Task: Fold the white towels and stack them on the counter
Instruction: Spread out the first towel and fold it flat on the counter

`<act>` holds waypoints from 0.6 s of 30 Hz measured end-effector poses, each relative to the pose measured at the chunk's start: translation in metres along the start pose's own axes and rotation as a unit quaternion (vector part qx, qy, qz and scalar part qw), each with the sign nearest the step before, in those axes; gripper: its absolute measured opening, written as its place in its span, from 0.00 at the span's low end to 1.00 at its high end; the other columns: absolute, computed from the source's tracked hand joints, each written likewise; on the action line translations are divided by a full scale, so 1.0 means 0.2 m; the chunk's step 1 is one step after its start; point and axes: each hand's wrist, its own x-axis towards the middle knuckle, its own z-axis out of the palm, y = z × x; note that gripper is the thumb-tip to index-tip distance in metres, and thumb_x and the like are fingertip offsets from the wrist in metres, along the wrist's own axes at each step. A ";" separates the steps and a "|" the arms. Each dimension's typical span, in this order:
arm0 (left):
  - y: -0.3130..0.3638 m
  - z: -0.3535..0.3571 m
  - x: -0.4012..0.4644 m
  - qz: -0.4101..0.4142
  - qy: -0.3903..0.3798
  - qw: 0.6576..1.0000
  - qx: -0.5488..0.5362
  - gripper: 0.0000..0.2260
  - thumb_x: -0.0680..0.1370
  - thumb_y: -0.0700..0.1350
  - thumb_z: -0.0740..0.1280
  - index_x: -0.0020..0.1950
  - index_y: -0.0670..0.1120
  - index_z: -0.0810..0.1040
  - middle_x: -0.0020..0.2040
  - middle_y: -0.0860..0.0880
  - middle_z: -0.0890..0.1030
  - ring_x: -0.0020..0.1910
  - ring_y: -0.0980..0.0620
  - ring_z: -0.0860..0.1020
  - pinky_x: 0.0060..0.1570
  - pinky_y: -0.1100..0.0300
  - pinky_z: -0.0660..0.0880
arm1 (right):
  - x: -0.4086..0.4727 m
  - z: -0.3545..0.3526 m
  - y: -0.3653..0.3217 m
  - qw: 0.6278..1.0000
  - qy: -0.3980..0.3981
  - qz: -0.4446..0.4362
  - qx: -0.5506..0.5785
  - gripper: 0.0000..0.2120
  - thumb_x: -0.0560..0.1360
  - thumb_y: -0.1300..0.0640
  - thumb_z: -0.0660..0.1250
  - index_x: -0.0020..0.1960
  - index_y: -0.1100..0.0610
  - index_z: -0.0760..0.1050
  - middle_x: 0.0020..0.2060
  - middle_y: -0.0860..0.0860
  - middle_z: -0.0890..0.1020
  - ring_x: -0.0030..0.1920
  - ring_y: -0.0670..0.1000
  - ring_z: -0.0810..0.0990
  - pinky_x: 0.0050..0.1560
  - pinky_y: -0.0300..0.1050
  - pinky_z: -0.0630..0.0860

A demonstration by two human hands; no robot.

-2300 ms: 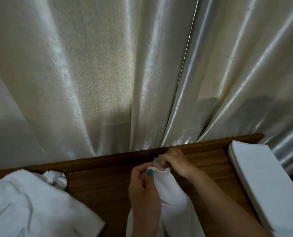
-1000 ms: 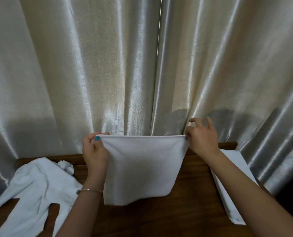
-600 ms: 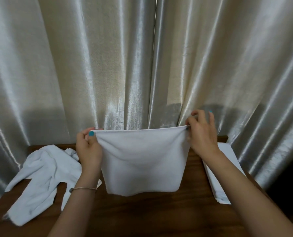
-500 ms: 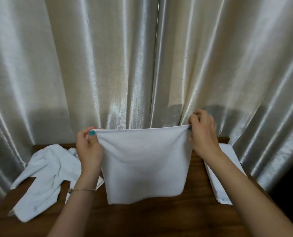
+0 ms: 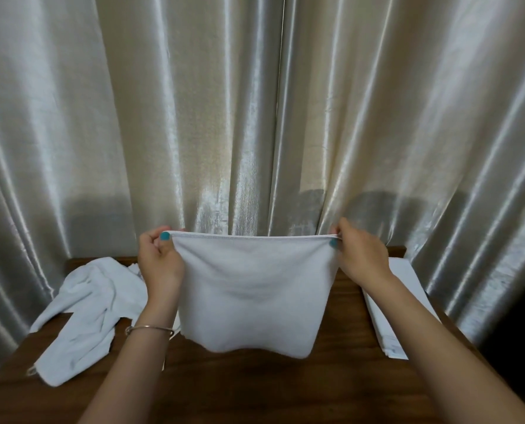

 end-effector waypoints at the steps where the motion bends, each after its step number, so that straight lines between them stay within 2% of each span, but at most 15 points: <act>1: 0.00 -0.01 -0.01 -0.002 0.000 1.000 0.001 0.12 0.81 0.38 0.54 0.61 0.41 0.73 0.55 0.47 0.75 0.53 0.52 0.72 0.53 0.59 0.68 | -0.01 -0.01 0.00 0.999 -0.001 0.021 0.035 0.07 0.74 0.62 0.64 0.46 0.51 0.70 0.37 0.49 0.79 0.41 0.56 0.78 0.40 0.49 0.75; 4: -0.01 -0.02 -0.04 -0.004 0.008 1.000 -0.002 0.11 0.82 0.39 0.55 0.61 0.41 0.72 0.54 0.48 0.74 0.53 0.53 0.72 0.53 0.61 0.67 | -0.02 -0.04 0.01 0.982 -0.004 0.099 0.161 0.06 0.73 0.57 0.70 0.45 0.47 0.75 0.38 0.44 0.79 0.44 0.51 0.79 0.44 0.49 0.79; 6: -0.01 -0.04 -0.06 -0.003 0.013 1.000 -0.001 0.12 0.82 0.39 0.55 0.62 0.40 0.72 0.55 0.48 0.74 0.54 0.53 0.72 0.53 0.62 0.66 | -0.03 -0.05 0.02 0.964 -0.011 0.119 0.237 0.07 0.72 0.58 0.73 0.43 0.48 0.78 0.36 0.43 0.80 0.43 0.49 0.80 0.46 0.48 0.79; 8: -0.02 -0.06 -0.06 0.005 0.020 1.000 0.002 0.12 0.82 0.39 0.55 0.62 0.40 0.71 0.57 0.46 0.75 0.56 0.51 0.73 0.54 0.63 0.67 | -0.03 -0.07 0.03 0.930 -0.020 0.136 0.341 0.07 0.71 0.60 0.75 0.40 0.50 0.80 0.36 0.48 0.83 0.40 0.48 0.82 0.45 0.44 0.80; 10: -0.01 -0.08 -0.06 0.026 0.025 0.999 0.011 0.11 0.82 0.40 0.55 0.62 0.40 0.71 0.56 0.47 0.75 0.54 0.52 0.72 0.52 0.64 0.66 | -0.04 -0.11 0.04 0.883 -0.026 0.141 0.448 0.05 0.71 0.62 0.75 0.41 0.55 0.81 0.35 0.49 0.83 0.36 0.44 0.81 0.41 0.35 0.78; 12: -0.02 -0.09 -0.06 0.057 0.029 0.997 0.031 0.11 0.82 0.41 0.55 0.61 0.41 0.71 0.53 0.48 0.75 0.50 0.53 0.72 0.48 0.65 0.66 | -0.04 -0.12 0.04 0.864 -0.011 0.133 0.486 0.04 0.72 0.62 0.74 0.42 0.54 0.81 0.35 0.48 0.82 0.34 0.41 0.80 0.39 0.31 0.76; 15: -0.04 -0.09 -0.06 0.109 0.030 0.992 0.063 0.09 0.82 0.42 0.56 0.59 0.43 0.72 0.49 0.50 0.75 0.46 0.51 0.73 0.46 0.59 0.67 | -0.03 -0.12 0.04 0.849 0.018 0.124 0.514 0.04 0.76 0.62 0.69 0.43 0.55 0.79 0.30 0.43 0.82 0.31 0.37 0.78 0.35 0.30 0.74; 18: -0.08 -0.07 -0.02 0.118 0.018 0.989 0.083 0.08 0.82 0.42 0.56 0.58 0.43 0.72 0.48 0.49 0.75 0.45 0.51 0.72 0.45 0.57 0.67 | -0.02 -0.05 0.03 0.871 0.045 0.111 0.476 0.09 0.78 0.61 0.65 0.41 0.52 0.75 0.29 0.42 0.80 0.32 0.40 0.76 0.36 0.35 0.72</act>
